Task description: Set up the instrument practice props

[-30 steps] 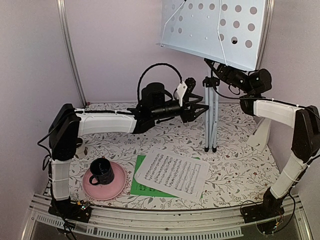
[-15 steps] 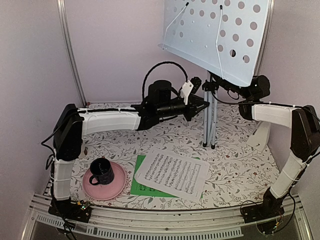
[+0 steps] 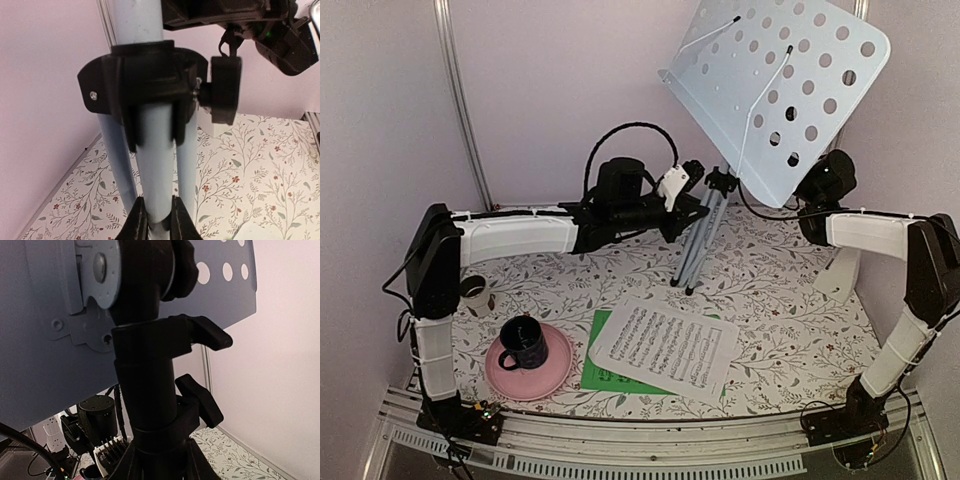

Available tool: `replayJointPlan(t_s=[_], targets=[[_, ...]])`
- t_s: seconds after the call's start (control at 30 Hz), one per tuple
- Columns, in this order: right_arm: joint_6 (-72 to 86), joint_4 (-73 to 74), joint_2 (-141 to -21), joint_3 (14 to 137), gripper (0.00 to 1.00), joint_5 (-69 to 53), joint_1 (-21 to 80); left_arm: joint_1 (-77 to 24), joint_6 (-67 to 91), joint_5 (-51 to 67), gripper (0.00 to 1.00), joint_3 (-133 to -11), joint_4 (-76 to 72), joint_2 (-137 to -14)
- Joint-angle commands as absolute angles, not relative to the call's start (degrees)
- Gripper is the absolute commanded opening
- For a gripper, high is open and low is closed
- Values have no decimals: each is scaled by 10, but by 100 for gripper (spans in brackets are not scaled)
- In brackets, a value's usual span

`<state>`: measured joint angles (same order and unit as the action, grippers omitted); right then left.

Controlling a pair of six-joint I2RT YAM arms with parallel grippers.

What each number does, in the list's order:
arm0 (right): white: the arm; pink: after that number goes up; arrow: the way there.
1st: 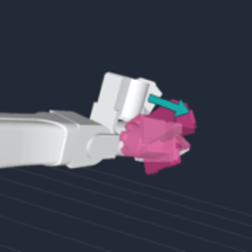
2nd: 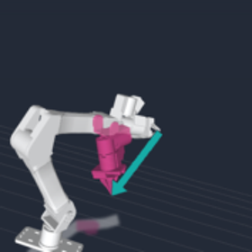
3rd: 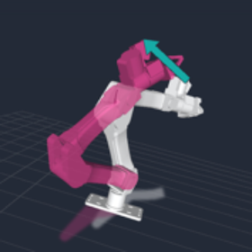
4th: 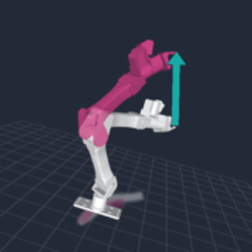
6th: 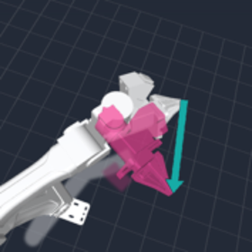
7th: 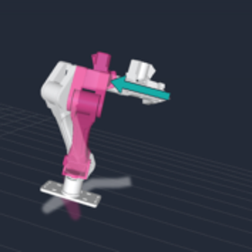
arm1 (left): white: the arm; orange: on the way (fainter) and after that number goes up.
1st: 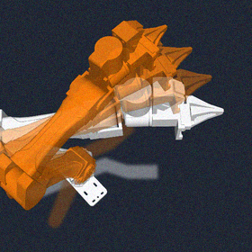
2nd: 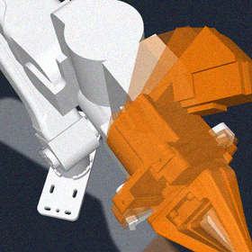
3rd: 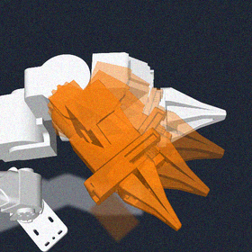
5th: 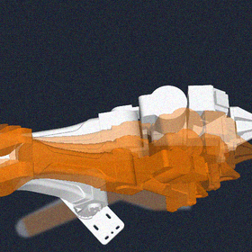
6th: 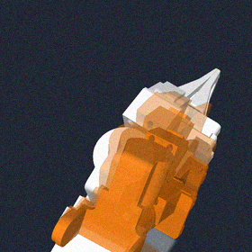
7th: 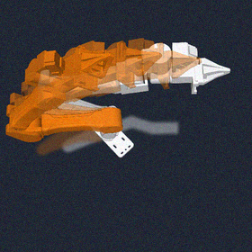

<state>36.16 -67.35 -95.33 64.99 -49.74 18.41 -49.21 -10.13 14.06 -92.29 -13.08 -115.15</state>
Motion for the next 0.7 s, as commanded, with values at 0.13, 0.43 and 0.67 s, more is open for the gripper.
replayJointPlan(t_s=[0.13, 0.43, 0.67], targets=[[377, -675, -945, 738, 0, -459, 188, -450, -153, 84, 0, -898, -115, -1144], [377, -635, -1004, 811, 0, -482, 229, -429, -116, 113, 0, -805, -253, -1132], [369, -614, -1026, 828, 0, -489, 247, -421, -120, 114, 0, -765, -280, -1101]])
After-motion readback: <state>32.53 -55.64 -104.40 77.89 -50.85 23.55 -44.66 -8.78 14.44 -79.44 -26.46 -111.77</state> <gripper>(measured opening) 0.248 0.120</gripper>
